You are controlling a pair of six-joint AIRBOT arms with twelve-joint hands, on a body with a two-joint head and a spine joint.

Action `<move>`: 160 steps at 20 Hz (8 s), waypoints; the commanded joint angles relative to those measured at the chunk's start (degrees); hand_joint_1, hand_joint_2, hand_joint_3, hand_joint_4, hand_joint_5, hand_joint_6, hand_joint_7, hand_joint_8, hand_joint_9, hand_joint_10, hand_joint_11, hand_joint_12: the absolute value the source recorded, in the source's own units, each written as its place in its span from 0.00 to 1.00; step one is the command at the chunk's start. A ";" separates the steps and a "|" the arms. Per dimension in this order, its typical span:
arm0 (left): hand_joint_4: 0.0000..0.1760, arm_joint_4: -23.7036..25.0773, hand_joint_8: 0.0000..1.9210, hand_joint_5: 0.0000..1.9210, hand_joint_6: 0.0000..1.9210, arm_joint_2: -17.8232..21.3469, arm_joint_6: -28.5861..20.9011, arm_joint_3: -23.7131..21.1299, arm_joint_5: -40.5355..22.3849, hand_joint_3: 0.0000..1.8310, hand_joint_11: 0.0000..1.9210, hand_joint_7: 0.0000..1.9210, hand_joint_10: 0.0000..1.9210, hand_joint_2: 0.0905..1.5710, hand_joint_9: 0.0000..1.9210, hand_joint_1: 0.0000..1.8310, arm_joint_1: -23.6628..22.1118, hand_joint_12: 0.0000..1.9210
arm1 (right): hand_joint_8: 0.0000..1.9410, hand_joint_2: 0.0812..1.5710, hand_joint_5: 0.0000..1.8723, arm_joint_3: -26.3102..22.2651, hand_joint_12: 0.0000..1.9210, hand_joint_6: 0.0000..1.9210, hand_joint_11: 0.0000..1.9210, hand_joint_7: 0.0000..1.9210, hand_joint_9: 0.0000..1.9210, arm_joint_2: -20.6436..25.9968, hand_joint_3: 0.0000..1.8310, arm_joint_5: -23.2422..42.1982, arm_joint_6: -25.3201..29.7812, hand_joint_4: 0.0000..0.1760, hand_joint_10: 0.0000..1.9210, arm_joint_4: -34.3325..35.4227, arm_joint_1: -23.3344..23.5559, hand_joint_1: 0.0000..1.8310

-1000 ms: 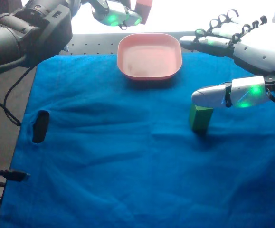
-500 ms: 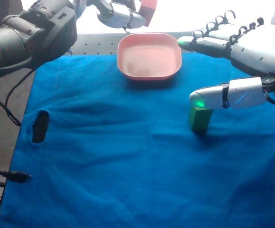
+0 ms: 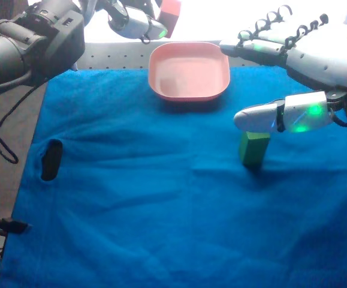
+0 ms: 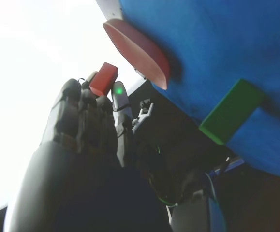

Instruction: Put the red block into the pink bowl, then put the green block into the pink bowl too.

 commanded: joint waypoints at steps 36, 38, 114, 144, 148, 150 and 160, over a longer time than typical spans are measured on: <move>0.00 -1.63 0.00 0.36 0.00 1.60 -3.34 -0.67 -6.87 0.00 0.10 0.42 0.00 0.58 0.37 0.61 1.83 0.42 | 0.00 0.53 0.06 0.89 0.22 0.00 0.00 0.08 0.06 -1.43 0.00 6.80 2.34 0.91 0.00 -1.32 2.36 0.00; 0.00 -2.50 0.00 0.36 0.00 3.09 -3.35 -2.03 -7.50 0.00 0.13 0.42 0.01 0.59 0.38 0.60 2.45 0.44 | 0.00 0.54 0.07 0.89 0.22 0.00 0.00 0.08 0.06 -1.42 0.00 6.79 2.35 0.87 0.00 -1.31 2.36 0.00; 0.00 -23.10 0.01 0.34 0.00 31.14 8.00 -32.60 -36.39 0.00 0.25 0.49 0.01 0.59 0.50 0.54 23.91 0.61 | 0.01 0.58 0.41 -2.60 0.60 0.01 0.24 0.45 0.46 -0.87 0.00 7.19 2.34 0.00 0.03 7.60 -7.82 0.47; 0.00 -24.48 0.00 0.33 0.00 29.80 9.36 -32.56 -34.77 0.00 0.15 0.48 0.00 0.59 0.47 0.54 25.85 0.70 | 0.40 0.68 0.53 -1.71 0.74 0.47 0.41 0.55 0.54 -2.58 0.00 8.62 2.34 0.00 0.47 7.65 -6.43 0.64; 0.00 -24.58 0.00 0.34 0.00 29.82 9.36 -32.63 -34.78 0.00 0.16 0.49 0.00 0.59 0.48 0.54 26.01 0.70 | 0.14 0.55 0.50 -1.84 0.54 0.07 0.40 0.56 0.53 -2.58 0.00 8.62 2.34 0.00 0.28 7.65 -6.43 0.56; 0.00 -24.64 0.00 0.34 0.00 29.82 9.36 -32.65 -34.77 0.00 0.16 0.49 0.00 0.59 0.48 0.53 26.11 0.71 | 0.07 0.50 0.48 -2.09 0.56 0.01 0.36 0.56 0.52 -2.58 0.00 8.62 2.34 0.00 0.22 7.64 -6.43 0.51; 0.00 -24.82 0.00 0.34 0.00 29.49 9.36 -32.72 -34.65 0.00 0.15 0.48 0.00 0.59 0.47 0.54 26.38 0.71 | 0.00 0.44 0.36 -2.64 0.36 0.00 0.35 0.48 0.52 -3.02 0.00 8.63 2.34 0.00 0.01 7.60 -6.23 0.45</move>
